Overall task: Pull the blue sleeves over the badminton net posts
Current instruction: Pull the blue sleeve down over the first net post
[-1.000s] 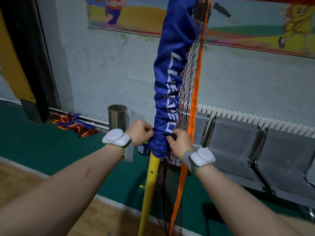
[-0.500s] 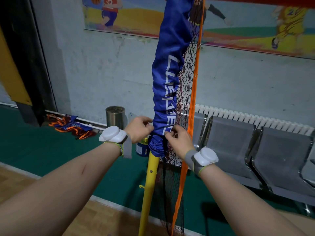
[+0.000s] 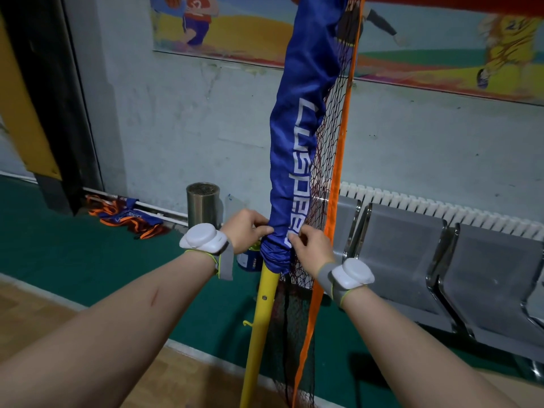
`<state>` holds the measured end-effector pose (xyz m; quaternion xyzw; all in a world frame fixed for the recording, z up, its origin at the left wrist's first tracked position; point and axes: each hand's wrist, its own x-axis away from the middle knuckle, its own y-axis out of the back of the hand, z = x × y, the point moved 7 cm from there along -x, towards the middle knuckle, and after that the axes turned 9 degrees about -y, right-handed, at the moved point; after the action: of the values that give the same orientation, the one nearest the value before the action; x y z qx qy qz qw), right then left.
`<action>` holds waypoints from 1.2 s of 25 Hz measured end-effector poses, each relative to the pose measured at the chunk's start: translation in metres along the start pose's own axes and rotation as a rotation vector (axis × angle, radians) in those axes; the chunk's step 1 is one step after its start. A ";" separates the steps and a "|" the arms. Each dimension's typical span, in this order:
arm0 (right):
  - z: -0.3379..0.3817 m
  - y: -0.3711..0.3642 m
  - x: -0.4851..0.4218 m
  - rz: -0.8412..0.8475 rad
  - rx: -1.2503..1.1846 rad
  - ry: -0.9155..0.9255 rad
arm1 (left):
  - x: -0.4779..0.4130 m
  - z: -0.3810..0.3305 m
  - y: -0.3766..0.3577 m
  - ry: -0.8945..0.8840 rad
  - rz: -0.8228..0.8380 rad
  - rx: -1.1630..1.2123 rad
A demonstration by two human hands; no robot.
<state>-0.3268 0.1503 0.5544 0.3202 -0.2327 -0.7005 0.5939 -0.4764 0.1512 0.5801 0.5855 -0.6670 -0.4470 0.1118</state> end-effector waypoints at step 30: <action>0.007 -0.024 0.037 -0.028 0.092 -0.071 | 0.041 0.024 0.010 0.087 0.074 -0.018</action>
<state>-0.3517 0.1185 0.5362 0.3253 -0.2812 -0.7082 0.5600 -0.5117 0.1252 0.5582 0.5782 -0.6787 -0.4226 0.1627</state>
